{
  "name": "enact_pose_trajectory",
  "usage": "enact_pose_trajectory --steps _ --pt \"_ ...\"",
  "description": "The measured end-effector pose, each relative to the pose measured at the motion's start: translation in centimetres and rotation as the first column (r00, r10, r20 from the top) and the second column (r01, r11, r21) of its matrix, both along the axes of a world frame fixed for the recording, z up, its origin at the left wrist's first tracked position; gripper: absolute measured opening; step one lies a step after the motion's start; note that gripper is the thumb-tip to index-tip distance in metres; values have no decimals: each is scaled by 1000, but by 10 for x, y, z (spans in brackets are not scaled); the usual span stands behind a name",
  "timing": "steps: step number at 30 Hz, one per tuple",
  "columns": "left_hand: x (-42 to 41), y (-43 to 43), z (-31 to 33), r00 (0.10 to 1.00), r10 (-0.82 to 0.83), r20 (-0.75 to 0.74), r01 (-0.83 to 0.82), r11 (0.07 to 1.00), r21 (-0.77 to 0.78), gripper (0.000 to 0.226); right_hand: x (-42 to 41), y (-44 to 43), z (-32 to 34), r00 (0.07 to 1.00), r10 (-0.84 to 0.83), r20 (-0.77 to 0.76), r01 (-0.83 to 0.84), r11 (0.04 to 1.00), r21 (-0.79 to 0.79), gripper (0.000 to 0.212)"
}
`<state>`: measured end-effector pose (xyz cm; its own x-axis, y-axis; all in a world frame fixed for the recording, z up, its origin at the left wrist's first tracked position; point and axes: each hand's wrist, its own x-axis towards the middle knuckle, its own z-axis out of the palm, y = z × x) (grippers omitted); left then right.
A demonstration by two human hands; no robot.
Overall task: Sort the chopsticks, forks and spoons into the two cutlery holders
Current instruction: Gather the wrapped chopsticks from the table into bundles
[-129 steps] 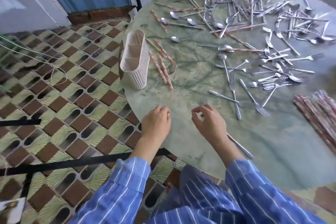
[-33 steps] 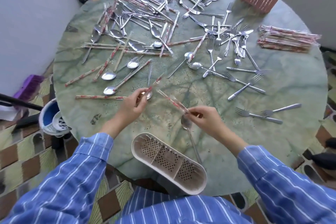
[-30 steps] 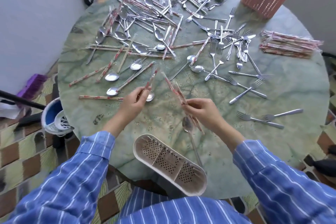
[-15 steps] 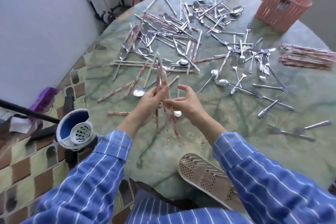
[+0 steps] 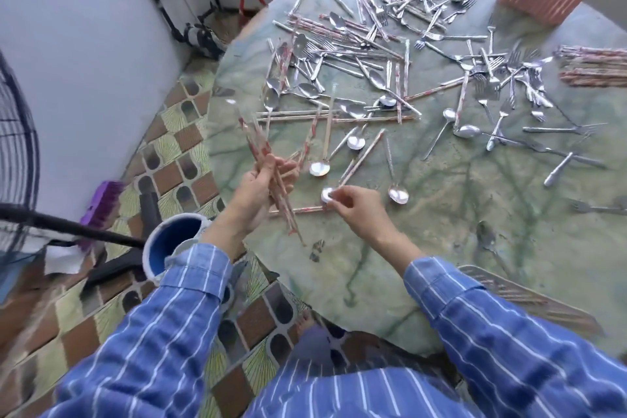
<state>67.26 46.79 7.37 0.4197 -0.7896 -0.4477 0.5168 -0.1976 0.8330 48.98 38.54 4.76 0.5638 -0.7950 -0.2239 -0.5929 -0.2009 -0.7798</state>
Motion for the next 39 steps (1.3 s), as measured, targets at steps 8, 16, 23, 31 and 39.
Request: enact_pose_trajectory --steps 8,16,23,31,39 --pt "28 21 -6 999 52 6 -52 997 56 24 42 18 -33 834 243 -495 -484 753 -446 19" --pt "36 1 -11 963 -6 268 -54 975 215 14 44 11 -50 799 220 -560 -556 624 -549 20" --pt "49 -30 -32 886 -56 460 -88 954 287 8 25 8 -41 977 42 -209 -140 865 -481 10" --pt "53 -67 -59 601 -339 724 -41 891 452 12 11 -34 -24 840 -536 79 512 833 209 6" --pt "74 -83 -66 448 -552 703 123 817 563 12 32 -70 -41 658 -748 -88 731 606 313 30"
